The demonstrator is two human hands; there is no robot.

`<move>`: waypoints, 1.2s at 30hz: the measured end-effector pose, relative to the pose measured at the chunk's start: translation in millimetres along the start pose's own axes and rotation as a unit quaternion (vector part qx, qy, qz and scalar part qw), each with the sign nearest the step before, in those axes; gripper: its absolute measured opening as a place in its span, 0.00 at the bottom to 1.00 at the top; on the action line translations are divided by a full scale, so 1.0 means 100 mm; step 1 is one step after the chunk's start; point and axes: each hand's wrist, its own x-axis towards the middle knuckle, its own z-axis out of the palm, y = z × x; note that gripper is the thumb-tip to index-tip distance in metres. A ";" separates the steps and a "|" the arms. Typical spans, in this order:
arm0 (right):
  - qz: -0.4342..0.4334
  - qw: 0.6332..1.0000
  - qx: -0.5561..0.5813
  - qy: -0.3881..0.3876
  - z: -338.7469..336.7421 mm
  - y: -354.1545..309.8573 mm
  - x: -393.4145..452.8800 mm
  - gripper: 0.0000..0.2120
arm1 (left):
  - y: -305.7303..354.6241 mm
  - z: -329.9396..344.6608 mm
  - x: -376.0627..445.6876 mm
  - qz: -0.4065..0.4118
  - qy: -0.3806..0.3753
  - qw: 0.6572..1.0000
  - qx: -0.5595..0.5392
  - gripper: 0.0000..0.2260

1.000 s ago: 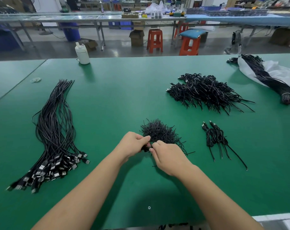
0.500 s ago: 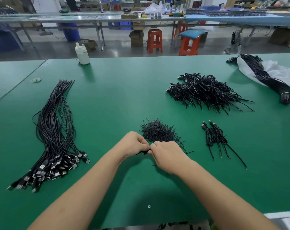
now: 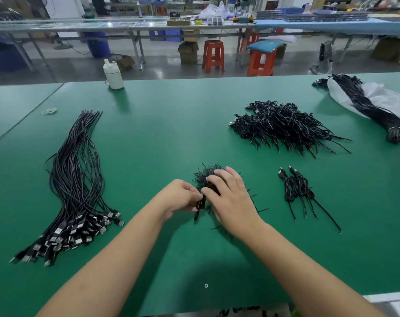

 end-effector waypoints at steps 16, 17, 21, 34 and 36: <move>0.179 0.948 0.263 -0.013 -0.07 0.10 0.05 0.08 | -0.03 -0.02 -0.08 0.101 -0.063 0.989 -0.093 0.05; 0.197 0.941 0.275 -0.020 -0.06 0.08 0.05 0.09 | -0.03 -0.01 -0.09 0.098 -0.060 0.988 -0.102 0.05; 0.212 0.926 0.308 -0.051 -0.05 0.04 0.04 0.13 | 0.01 0.02 -0.09 0.065 -0.067 0.981 -0.172 0.06; 0.358 0.795 0.470 -0.139 -0.09 0.08 0.15 0.10 | 0.00 0.07 -0.05 0.226 0.036 0.966 0.121 0.08; 0.390 0.717 0.559 -0.143 -0.10 0.06 0.16 0.08 | -0.02 0.08 -0.04 0.256 0.052 0.949 0.173 0.09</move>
